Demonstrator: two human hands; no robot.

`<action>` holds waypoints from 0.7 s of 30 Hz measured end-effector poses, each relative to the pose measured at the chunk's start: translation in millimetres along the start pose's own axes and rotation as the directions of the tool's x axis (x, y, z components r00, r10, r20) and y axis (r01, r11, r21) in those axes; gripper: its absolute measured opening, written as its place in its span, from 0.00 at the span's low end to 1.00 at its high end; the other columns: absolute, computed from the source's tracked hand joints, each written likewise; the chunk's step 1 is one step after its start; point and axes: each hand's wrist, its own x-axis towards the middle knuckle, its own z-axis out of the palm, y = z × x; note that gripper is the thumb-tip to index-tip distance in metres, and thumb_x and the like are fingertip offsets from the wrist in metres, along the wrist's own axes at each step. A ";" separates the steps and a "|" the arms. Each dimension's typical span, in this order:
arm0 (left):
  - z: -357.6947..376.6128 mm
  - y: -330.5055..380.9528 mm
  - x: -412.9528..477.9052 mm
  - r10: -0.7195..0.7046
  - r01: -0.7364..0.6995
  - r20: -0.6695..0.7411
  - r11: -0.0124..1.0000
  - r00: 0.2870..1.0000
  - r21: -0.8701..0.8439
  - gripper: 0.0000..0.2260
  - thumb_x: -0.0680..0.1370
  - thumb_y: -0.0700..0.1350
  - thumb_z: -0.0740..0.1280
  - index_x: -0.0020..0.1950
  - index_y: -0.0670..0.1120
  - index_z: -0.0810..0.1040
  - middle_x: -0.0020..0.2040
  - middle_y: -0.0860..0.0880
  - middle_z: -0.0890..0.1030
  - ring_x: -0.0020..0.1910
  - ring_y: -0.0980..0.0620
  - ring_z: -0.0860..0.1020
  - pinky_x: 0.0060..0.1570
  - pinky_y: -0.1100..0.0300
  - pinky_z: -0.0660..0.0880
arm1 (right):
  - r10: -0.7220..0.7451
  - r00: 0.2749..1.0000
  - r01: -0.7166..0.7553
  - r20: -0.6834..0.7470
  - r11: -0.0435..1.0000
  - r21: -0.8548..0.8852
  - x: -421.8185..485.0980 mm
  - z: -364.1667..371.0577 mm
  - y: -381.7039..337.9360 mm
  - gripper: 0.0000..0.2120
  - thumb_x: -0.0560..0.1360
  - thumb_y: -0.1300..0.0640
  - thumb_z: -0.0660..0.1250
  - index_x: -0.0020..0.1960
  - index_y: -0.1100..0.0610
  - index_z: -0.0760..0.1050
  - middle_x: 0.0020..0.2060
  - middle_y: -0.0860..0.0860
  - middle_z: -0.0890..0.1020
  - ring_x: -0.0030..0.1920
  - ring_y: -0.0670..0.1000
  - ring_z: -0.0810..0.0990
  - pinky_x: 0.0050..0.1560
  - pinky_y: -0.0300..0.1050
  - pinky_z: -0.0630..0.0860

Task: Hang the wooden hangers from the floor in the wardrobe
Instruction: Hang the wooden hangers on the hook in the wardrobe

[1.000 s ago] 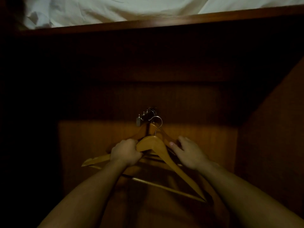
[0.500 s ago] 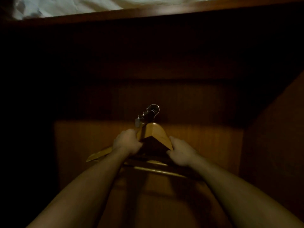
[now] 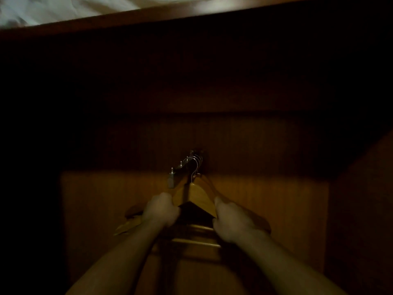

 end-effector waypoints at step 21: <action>-50.8 -17.5 -40.7 -0.094 0.093 0.003 0.986 0.996 0.142 0.38 0.67 0.57 0.78 0.71 0.50 0.64 0.65 0.45 0.74 0.63 0.43 0.74 0.60 0.45 0.76 | 0.053 0.998 -0.056 -0.037 0.994 -0.095 -48.6 -41.5 -27.0 0.22 0.78 0.51 0.67 0.68 0.55 0.65 0.61 0.54 0.75 0.60 0.56 0.77 0.55 0.50 0.78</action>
